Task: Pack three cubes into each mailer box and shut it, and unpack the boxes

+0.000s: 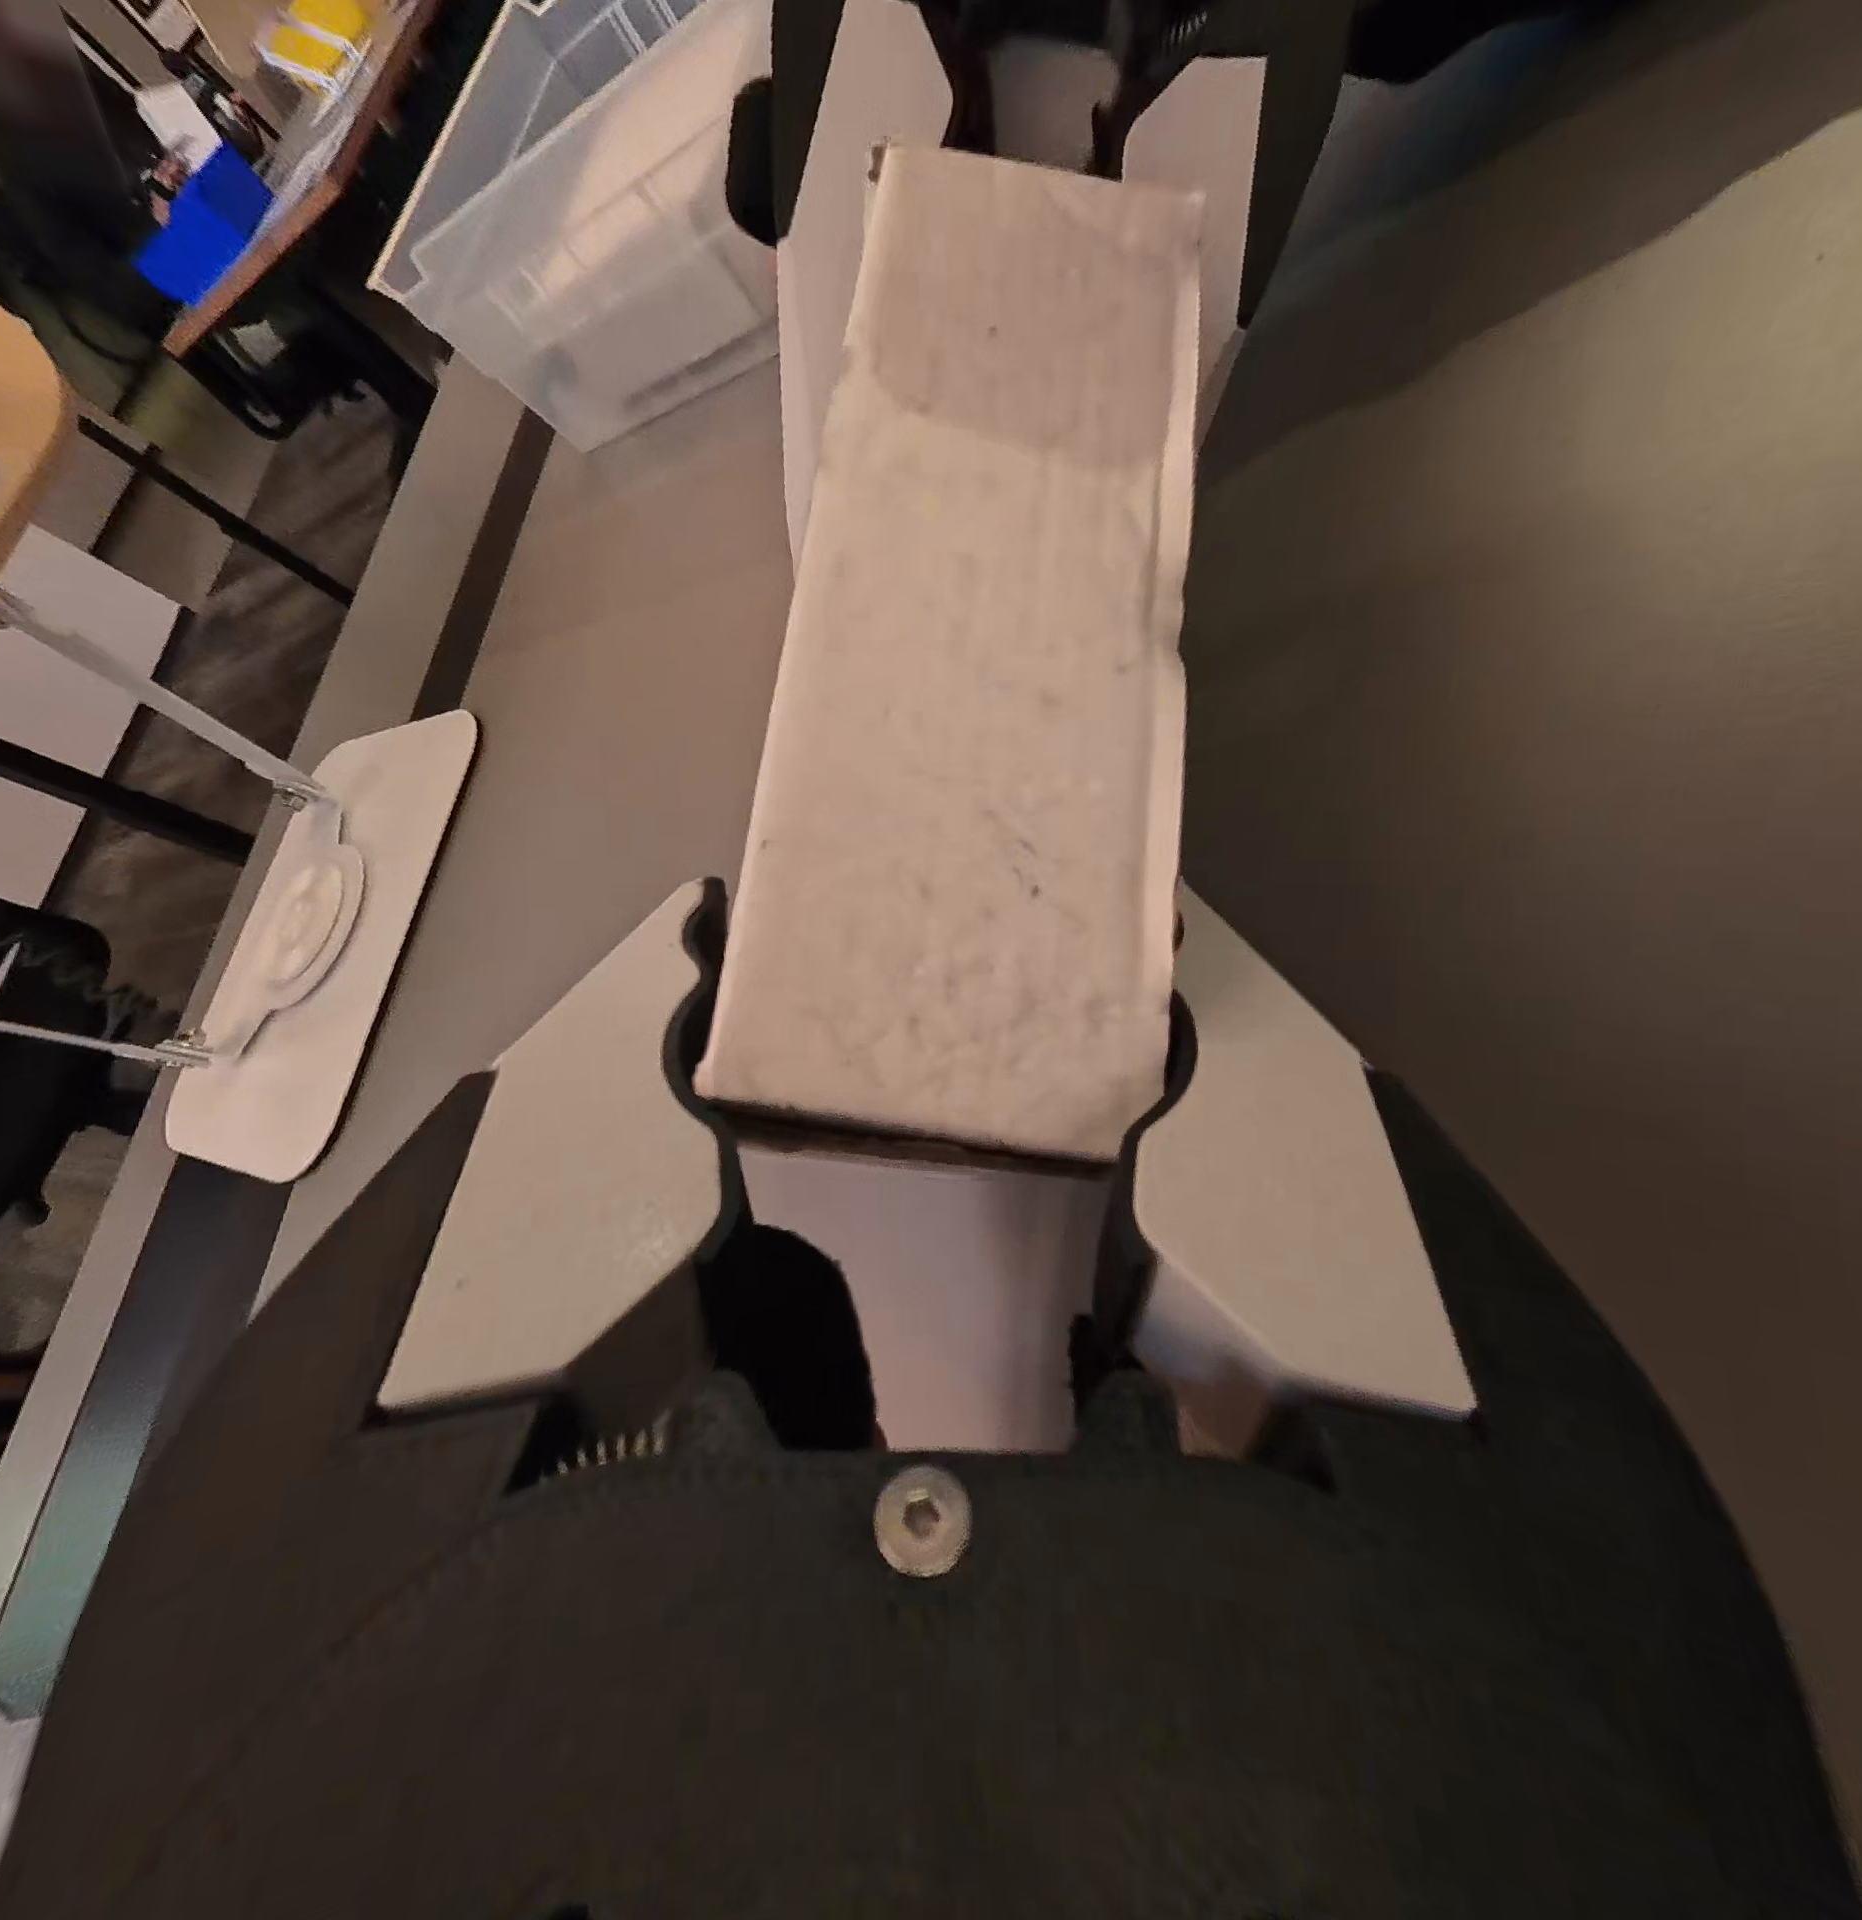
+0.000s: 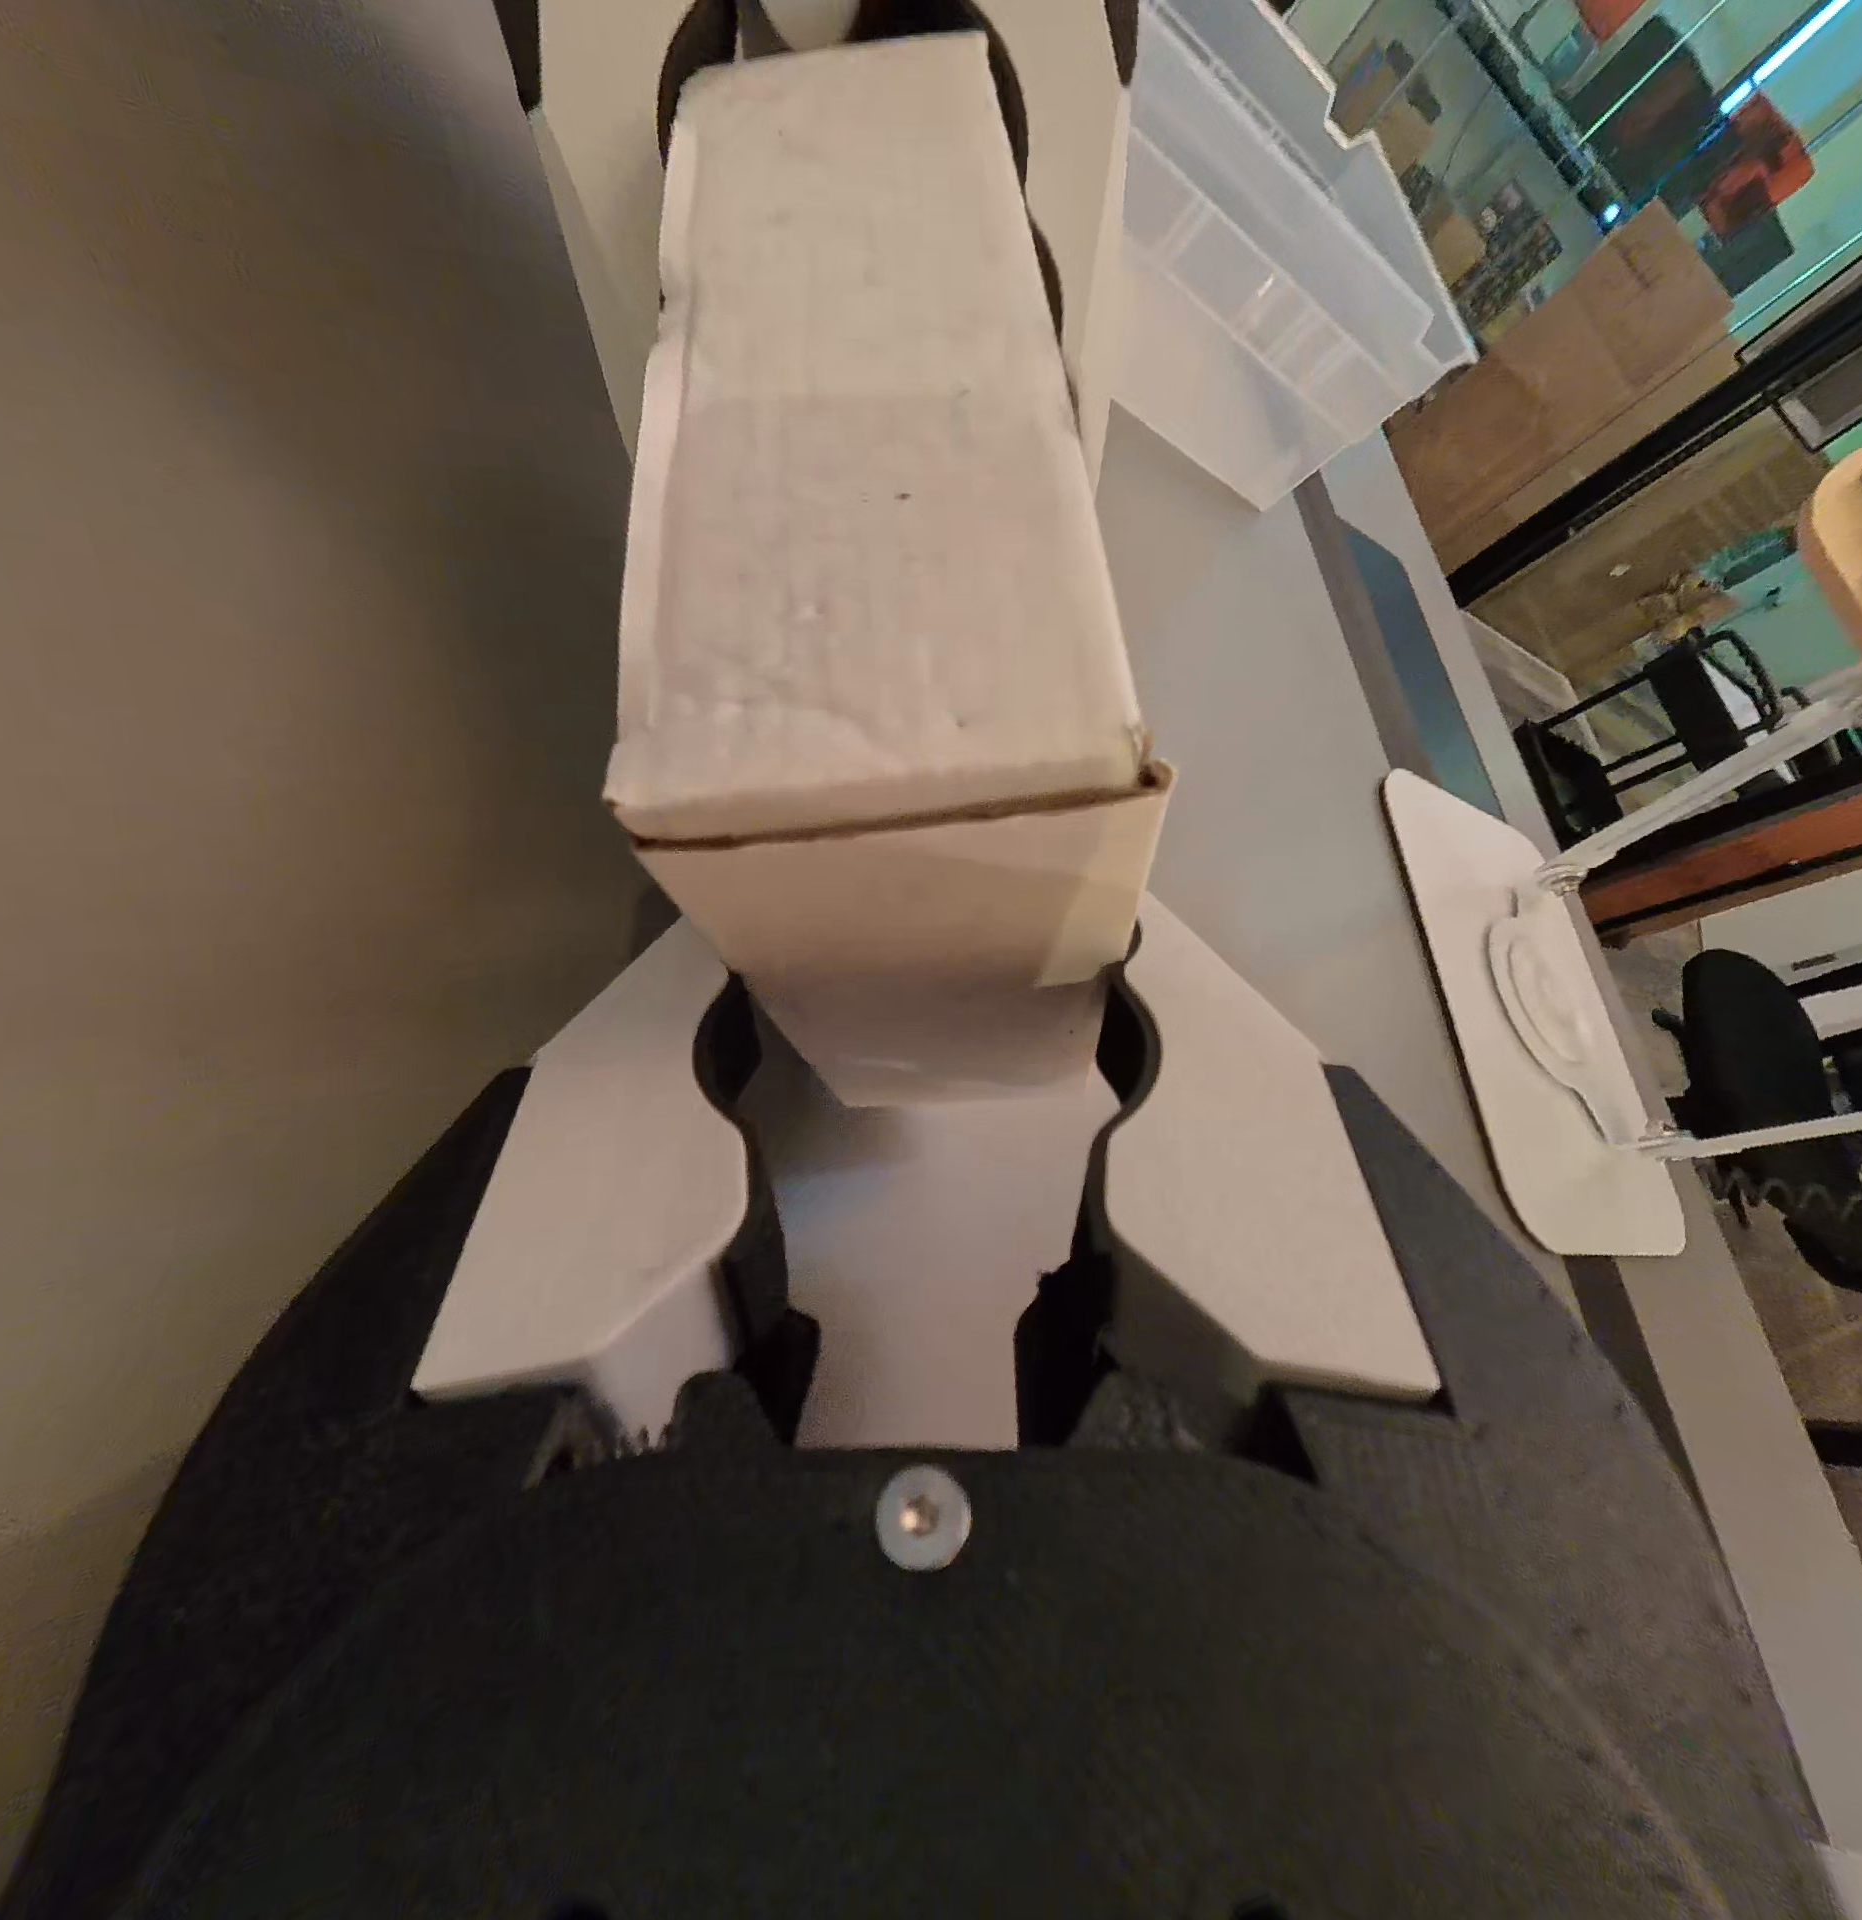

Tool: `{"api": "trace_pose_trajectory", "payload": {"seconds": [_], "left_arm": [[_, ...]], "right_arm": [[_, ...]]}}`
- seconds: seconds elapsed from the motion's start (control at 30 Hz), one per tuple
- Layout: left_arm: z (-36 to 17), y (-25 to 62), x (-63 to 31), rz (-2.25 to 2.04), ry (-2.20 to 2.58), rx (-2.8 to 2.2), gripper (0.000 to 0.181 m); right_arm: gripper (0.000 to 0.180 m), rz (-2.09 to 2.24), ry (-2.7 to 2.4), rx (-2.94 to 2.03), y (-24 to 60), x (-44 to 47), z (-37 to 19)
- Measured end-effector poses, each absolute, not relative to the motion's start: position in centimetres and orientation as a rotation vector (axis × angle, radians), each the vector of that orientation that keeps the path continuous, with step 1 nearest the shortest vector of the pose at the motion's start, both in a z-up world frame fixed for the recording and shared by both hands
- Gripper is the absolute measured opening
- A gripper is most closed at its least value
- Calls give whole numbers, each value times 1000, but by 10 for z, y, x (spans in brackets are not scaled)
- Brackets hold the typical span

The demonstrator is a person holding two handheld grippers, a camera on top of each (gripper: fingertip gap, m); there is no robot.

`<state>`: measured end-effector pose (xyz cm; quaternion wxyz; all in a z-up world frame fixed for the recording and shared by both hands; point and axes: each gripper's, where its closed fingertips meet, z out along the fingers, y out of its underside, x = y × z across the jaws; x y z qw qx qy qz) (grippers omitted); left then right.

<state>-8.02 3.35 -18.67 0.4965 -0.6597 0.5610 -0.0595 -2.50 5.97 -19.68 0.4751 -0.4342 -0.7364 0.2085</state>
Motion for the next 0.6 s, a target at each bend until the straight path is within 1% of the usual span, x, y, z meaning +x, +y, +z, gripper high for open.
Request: {"api": "trace_pose_trajectory", "payload": {"seconds": [0.1,0.17,0.23,0.33,0.47,0.6], "left_arm": [[-188,34,-79,-140,1377,-1613,76],[-187,36,-79,-158,1367,-1636,76],[-187,37,-80,-168,1376,-1649,75],[-188,38,-79,-194,1389,-1682,75],[-188,40,-79,-247,1393,-1705,75],[-188,39,-79,-266,1409,-1690,75]], "right_arm": [[67,486,-1819,-1100,61,-22,-199],[78,457,-1825,-1112,61,-16,-193],[81,402,-1816,-1074,57,-10,-178],[75,413,-1776,-989,37,-10,-154],[57,345,-1697,-961,40,-14,-146],[58,342,-1706,-934,40,-17,-146]]}}
